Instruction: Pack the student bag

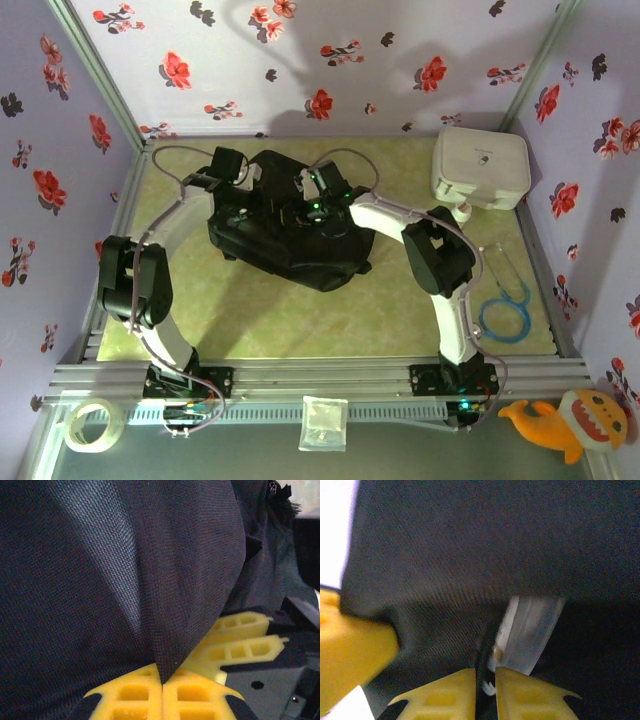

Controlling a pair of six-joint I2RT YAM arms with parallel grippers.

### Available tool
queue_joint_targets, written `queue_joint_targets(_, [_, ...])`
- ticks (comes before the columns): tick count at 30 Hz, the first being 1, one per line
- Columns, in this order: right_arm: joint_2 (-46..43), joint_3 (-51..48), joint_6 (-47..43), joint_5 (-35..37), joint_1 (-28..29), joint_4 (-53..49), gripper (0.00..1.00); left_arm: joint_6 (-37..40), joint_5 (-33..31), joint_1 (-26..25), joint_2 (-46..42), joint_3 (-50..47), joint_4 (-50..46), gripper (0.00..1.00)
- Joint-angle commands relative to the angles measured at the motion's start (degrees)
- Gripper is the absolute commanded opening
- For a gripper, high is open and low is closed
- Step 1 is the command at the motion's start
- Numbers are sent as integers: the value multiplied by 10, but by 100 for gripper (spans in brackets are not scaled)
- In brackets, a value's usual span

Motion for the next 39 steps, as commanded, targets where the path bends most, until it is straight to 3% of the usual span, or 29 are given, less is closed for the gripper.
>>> queue_joint_targets(1, [21,29,16,6,7,57,16,1,28,1,10,-4,-2,0])
queue_joint_targets(7, [-45,-49,18,28,-3,101,20,-11,25,6,6,5,3,1])
queue_joint_targets(10, [-111,-113,-4,45,-12,96,27,-23,1,12,-20,3,2,19])
queue_joint_targets(13, [-162,-138,-87,66,-6,16,37,-49,-28,28,-63,-22,9,41])
queue_joint_targets(17, [-176,-126,-212,98,23,-104,45,-84,-70,53,-135,-92,21,56])
queue_joint_targets(21, [-161,-80,-312,148,69,-189,47,-132,-105,82,-209,-178,30,60])
queue_joint_targets(28, [-101,16,-410,199,123,-243,52,-201,-124,130,-290,-303,62,66])
queue_joint_targets(39, [-12,120,-470,235,137,-273,48,-207,-116,132,-294,-327,72,67])
